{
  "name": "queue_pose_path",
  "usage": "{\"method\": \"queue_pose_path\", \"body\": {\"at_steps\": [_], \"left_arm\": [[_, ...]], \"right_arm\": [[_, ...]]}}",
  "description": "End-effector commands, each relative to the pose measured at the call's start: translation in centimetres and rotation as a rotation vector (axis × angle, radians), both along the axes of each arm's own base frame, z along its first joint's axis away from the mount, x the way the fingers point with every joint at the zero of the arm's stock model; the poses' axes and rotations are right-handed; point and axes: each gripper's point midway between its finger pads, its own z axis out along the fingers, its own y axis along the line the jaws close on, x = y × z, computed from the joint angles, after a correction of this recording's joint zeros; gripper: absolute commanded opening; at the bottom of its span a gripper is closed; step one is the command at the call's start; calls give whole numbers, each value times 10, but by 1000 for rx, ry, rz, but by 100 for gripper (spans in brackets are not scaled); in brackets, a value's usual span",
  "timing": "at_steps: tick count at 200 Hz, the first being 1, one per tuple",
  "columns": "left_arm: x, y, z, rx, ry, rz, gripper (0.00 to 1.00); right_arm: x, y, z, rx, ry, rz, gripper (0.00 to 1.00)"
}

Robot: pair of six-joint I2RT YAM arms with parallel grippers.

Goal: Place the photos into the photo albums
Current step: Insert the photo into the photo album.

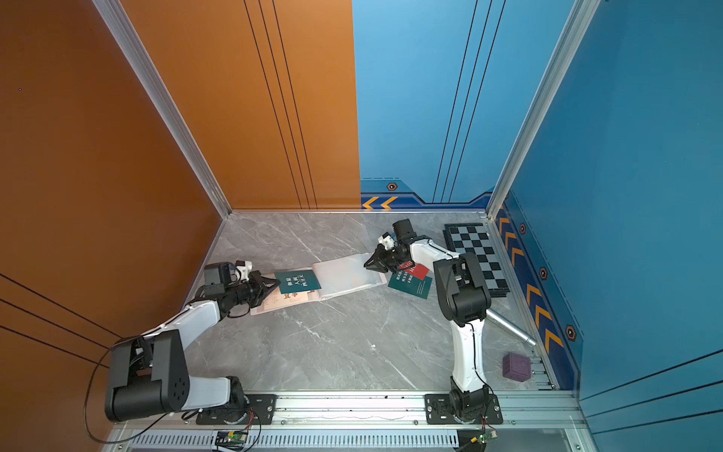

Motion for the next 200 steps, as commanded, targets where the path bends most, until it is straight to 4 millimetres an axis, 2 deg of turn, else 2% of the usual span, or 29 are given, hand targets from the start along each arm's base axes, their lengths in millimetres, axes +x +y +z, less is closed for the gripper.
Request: {"method": "queue_pose_path", "body": {"at_steps": [1, 71, 159, 200], "left_arm": [[-3, 1, -3, -5, -9, -15, 0], [-3, -6, -13, -3, 12, -47, 0], [1, -30, -28, 14, 54, -121, 2], [7, -40, -31, 29, 65, -139, 8]], "right_arm": [[-2, 1, -3, -9, 8, 14, 16], [-2, 3, -6, -11, 14, 18, 16], [-4, 3, -9, -19, 19, 19, 16], [-6, 4, -10, -20, 21, 24, 16]]}}
